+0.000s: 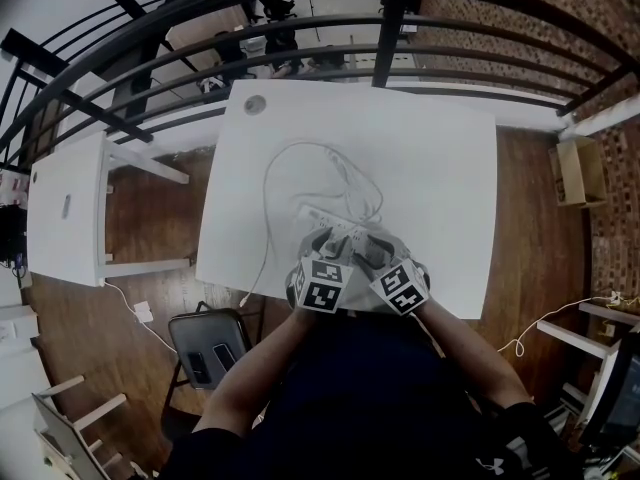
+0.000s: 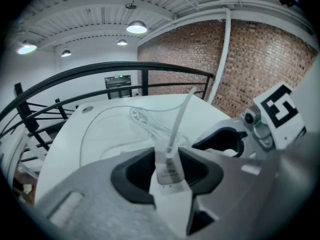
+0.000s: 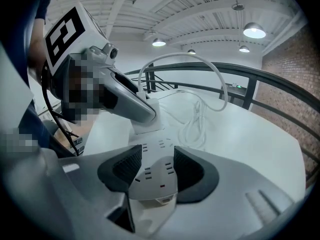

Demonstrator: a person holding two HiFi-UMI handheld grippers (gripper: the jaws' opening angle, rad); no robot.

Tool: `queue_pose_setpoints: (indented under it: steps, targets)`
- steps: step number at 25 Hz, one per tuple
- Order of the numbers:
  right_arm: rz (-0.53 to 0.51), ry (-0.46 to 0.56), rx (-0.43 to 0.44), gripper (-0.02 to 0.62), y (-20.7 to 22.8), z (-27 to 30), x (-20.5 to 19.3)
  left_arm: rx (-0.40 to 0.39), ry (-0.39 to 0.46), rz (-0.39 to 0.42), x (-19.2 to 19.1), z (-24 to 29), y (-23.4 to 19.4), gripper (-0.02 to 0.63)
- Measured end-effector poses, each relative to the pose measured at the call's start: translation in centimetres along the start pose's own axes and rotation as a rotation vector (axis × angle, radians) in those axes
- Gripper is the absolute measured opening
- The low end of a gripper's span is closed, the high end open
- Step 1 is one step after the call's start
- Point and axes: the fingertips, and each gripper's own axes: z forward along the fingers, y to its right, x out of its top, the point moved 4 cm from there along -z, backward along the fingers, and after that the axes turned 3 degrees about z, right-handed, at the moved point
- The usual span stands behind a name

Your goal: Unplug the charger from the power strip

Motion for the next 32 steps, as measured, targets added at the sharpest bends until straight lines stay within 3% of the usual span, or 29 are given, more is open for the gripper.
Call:
queue_pose_setpoints:
  steps: [6, 11, 16, 19, 22, 25, 32]
  targets:
    - [0.001, -0.007, 0.000, 0.207, 0.0, -0.1, 0.2, 0.029, -0.006, 0.075, 0.1, -0.2, 0.4, 0.147]
    - [0.004, -0.005, 0.000, 0.207, 0.0, -0.1, 0.1, 0.028, 0.052, -0.011, 1.4, -1.2, -0.2, 0.141]
    - [-0.017, -0.010, -0.010, 0.207, 0.2, -0.2, 0.3, 0.028, 0.032, -0.041, 0.6, -1.7, -0.9, 0.141]
    - [-0.011, -0.010, -0.010, 0.207, 0.2, -0.2, 0.3, -0.008, 0.056, -0.115, 0.7, -2.7, -0.9, 0.143]
    - [0.010, -0.008, -0.005, 0.207, 0.0, -0.2, 0.2, -0.106, 0.080, -0.259, 1.3, -3.7, -0.5, 0.143]
    - [0.015, -0.008, -0.004, 0.207, 0.0, -0.2, 0.1, -0.152, 0.118, -0.363, 1.4, -4.4, -0.8, 0.143]
    - [0.022, -0.002, -0.007, 0.207, 0.2, -0.2, 0.1, -0.205, 0.212, -0.490, 1.2, -6.5, -3.3, 0.143]
